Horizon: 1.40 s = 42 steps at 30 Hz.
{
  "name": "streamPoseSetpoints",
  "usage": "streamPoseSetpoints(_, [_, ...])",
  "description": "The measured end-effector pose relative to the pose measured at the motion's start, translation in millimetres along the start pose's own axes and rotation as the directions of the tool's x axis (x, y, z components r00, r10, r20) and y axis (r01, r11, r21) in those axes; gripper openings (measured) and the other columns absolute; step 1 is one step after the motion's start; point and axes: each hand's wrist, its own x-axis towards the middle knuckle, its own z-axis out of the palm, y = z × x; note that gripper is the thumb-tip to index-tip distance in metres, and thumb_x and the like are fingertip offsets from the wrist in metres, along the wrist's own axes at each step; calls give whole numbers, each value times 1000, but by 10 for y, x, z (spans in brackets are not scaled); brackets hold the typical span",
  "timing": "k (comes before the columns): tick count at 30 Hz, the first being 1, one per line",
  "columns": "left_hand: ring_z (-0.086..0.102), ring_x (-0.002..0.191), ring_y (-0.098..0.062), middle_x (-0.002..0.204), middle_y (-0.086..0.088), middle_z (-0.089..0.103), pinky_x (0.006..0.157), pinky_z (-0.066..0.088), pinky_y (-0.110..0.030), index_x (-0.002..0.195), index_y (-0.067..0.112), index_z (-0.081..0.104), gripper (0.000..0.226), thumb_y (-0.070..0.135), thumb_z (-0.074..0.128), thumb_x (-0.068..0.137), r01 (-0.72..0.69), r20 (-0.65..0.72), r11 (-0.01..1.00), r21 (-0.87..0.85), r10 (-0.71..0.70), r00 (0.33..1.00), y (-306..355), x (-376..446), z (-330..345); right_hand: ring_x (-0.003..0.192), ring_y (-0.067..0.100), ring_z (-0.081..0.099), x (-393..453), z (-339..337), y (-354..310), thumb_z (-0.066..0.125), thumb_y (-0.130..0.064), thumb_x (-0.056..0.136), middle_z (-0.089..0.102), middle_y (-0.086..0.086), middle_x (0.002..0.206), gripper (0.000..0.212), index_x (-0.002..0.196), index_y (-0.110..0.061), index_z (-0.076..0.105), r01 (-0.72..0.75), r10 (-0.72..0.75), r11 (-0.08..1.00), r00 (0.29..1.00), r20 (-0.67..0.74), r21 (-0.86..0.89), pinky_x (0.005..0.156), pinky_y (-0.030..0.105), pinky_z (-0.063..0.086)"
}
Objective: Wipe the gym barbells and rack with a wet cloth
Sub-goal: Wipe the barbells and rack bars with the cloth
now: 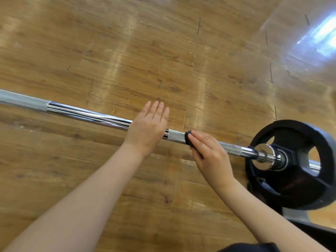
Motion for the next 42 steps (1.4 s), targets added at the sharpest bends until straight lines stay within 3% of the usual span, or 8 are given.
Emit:
streamPoseSetpoints(4, [15, 145, -27, 156, -16, 16, 116, 7, -46, 149, 7, 18, 58, 5, 38, 95, -7, 269, 999, -48, 19, 963, -94, 104, -87, 91, 28, 68, 67, -38, -45, 66, -4, 78, 70, 13, 101, 23, 99, 1, 72, -117, 117, 993, 993, -3, -17, 90, 24, 43])
streamPoseSetpoints(8, [6, 146, -24, 158, -16, 7, 118, 4, -43, 150, 4, 9, 59, 6, 35, 96, -3, 251, 1000, -26, 10, 968, -92, 130, -133, 93, 30, 67, 278, 142, -275, 59, -8, 83, 69, 16, 103, 24, 101, 3, 70, 20, -21, 998, 1000, 22, 56, 91, 27, 43])
streamPoseSetpoints(11, [4, 146, -25, 157, -17, 6, 117, 2, -43, 149, 3, 7, 58, 7, 31, 97, 6, 254, 1000, -13, -2, 967, -73, 103, -161, 95, 32, 66, 257, 190, -266, 54, -6, 87, 68, 18, 106, 25, 103, 5, 69, 101, -103, 993, 994, 37, 55, 96, 29, 42])
streamPoseSetpoints(19, [7, 146, -26, 157, -17, 9, 117, 3, -41, 149, 2, 7, 58, 8, 33, 98, 3, 242, 999, -42, 7, 970, -76, 50, -167, 89, 31, 68, 137, 24, -192, 66, 7, 75, 70, 15, 99, 22, 96, 3, 72, -20, 20, 1000, 1000, -24, -17, 92, 26, 43])
streamPoseSetpoints(24, [7, 146, -26, 157, -18, 10, 118, 3, -39, 149, 1, 8, 57, 9, 32, 98, 7, 248, 999, -48, 5, 969, -72, 66, -201, 94, 32, 66, 278, 193, -341, 60, 6, 80, 68, 19, 105, 24, 102, 7, 69, 137, -137, 991, 990, 35, 4, 94, 31, 44])
streamPoseSetpoints(33, [8, 146, -26, 157, -16, 10, 117, 1, -40, 149, 0, 0, 57, 6, 20, 96, -22, 170, 998, -55, 31, 985, -80, -2, -121, 92, 29, 68, 102, -37, -130, 68, 4, 75, 70, 14, 103, 26, 100, 1, 71, -5, 5, 1000, 1000, 11, -21, 92, 29, 45])
streamPoseSetpoints(38, [56, 119, -31, 126, -21, 59, 103, 40, -44, 129, -5, 52, 50, 5, 22, 90, -34, -94, 997, -75, 27, 995, -68, -9, 54, 96, 30, 66, 231, 118, -261, 53, -7, 86, 68, 17, 107, 26, 103, 4, 69, 101, -101, 995, 993, 62, -10, 91, 34, 49])
streamPoseSetpoints(42, [58, 115, -34, 122, -23, 61, 103, 38, -47, 123, -6, 57, 45, 1, 27, 90, -23, -107, 998, -52, 18, 994, -21, -43, 96, 98, 29, 66, -11, -56, -31, 63, 1, 82, 68, 15, 109, 26, 107, 2, 68, -8, 10, 999, 999, 49, -40, 97, 29, 44])
